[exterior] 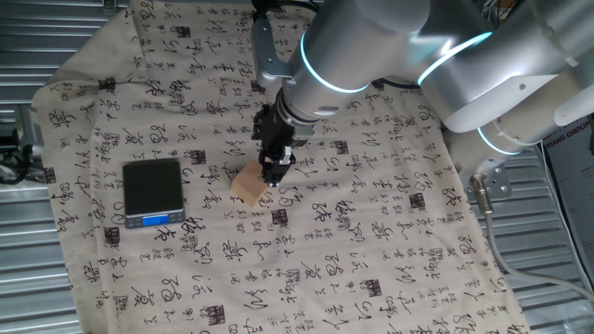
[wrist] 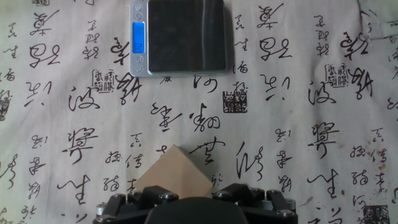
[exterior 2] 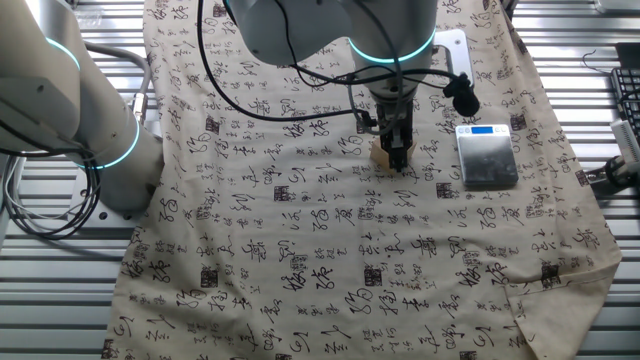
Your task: Remove the object from the scale
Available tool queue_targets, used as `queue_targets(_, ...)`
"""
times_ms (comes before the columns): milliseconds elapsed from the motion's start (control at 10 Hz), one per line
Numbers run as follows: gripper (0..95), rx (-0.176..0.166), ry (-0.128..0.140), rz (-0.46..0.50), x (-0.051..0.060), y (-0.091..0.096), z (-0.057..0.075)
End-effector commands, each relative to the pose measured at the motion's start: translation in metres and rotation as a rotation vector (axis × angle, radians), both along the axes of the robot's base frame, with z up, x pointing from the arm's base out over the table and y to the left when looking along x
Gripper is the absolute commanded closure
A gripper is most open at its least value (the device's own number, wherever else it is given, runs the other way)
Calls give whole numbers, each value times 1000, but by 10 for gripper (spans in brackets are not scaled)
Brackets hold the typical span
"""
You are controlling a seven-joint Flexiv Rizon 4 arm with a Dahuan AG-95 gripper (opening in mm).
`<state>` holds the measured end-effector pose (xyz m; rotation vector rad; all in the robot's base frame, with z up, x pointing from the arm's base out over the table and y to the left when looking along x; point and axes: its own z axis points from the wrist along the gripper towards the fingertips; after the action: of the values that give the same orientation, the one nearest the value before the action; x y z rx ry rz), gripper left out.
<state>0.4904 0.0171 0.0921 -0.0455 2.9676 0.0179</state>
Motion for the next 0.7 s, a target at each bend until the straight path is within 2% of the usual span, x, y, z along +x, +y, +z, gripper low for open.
queue_targets(100, 190, 0, 1, -2, 0, 0, 0)
queue_targets(700, 190, 0, -3, 12, 0, 0, 0)
